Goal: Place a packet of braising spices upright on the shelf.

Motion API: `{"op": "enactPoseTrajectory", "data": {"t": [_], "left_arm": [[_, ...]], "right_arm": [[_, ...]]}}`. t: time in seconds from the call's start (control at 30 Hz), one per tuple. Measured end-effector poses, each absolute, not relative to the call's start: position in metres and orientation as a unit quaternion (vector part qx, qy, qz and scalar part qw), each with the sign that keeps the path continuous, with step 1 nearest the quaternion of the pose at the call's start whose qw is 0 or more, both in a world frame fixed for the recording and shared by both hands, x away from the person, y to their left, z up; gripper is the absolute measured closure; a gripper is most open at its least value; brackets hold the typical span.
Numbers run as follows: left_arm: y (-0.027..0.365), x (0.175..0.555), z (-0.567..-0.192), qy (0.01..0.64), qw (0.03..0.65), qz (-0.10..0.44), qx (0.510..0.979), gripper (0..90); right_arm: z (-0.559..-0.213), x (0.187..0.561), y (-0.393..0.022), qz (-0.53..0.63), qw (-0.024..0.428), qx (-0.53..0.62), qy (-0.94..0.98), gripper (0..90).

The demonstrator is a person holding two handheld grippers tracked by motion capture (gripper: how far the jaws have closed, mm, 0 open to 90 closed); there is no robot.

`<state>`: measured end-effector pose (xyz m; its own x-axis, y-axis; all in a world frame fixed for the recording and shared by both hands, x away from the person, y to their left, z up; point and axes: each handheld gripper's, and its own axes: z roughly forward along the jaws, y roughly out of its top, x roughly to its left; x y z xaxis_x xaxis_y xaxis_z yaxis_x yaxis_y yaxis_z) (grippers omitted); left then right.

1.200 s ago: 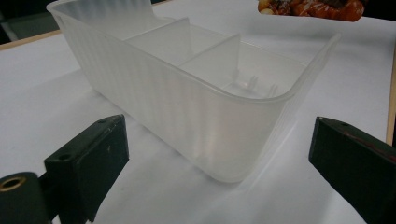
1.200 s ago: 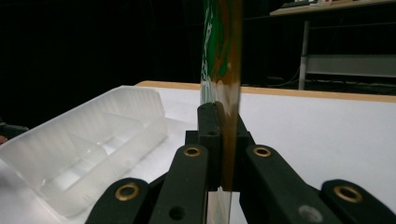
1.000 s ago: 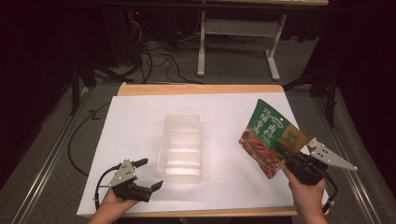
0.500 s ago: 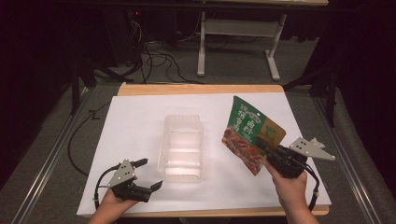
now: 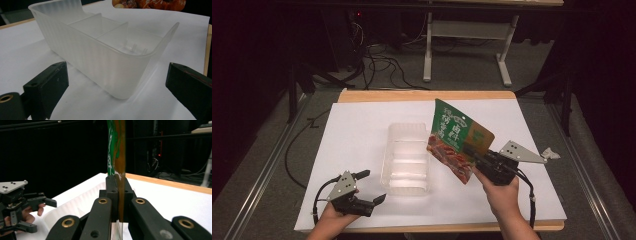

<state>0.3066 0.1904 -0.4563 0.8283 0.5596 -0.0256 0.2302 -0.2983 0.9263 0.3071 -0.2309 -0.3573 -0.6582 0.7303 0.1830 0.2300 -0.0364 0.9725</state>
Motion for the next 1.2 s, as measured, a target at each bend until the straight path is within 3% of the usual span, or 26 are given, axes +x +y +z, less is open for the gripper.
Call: {"op": "enactPoseTrajectory", "data": {"t": [1.2], "left_arm": [[0.196, 0.306, -0.453, 0.255, 0.549, 0.154, 0.781, 5.1]], "right_arm": [[-0.366, 0.322, -0.144, 0.637, 0.143, 0.304, 0.694, 90.0]]}}
